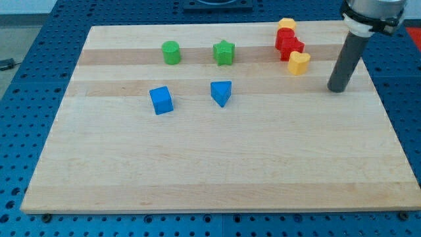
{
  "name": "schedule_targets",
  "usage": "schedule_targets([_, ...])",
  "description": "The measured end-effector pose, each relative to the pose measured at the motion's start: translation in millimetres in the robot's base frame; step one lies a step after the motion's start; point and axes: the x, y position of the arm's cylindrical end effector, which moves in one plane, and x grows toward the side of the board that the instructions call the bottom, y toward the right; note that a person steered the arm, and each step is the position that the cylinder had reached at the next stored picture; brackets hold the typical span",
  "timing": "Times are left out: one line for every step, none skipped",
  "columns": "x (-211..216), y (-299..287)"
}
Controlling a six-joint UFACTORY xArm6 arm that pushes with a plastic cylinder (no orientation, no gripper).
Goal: Keep your hand to the right of the yellow heart
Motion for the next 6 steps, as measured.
schedule_targets([-13.6,0.0])
schedule_targets([-25.8,0.0])
schedule_targets([-31.1,-1.8])
schedule_targets([-31.1,-3.5])
schedule_targets([-35.0,-3.6])
schedule_targets([-50.0,-10.6])
